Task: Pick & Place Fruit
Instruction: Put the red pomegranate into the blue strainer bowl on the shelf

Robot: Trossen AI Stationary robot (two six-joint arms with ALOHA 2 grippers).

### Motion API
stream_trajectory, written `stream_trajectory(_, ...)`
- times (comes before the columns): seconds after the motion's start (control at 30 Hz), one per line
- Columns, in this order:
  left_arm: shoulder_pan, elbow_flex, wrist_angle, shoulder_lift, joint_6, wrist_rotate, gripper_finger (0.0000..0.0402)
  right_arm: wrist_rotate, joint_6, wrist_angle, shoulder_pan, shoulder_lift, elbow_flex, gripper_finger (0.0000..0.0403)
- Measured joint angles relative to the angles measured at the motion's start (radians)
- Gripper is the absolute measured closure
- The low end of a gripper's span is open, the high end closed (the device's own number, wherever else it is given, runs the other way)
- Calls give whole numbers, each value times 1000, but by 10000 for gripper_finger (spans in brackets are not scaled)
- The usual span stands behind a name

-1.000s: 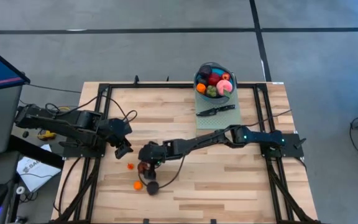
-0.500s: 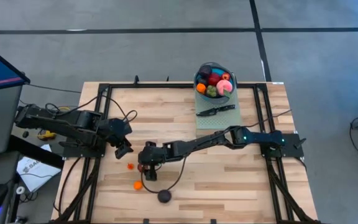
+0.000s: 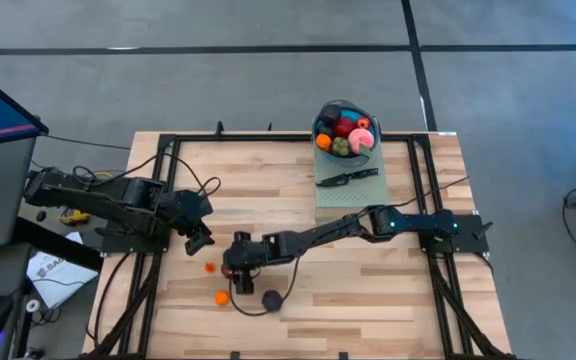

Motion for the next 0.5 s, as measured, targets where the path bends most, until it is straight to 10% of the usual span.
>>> stream_trajectory(0.5,0,0,3,0,0,0,233,1,283,-295,-3,-111,0,212)
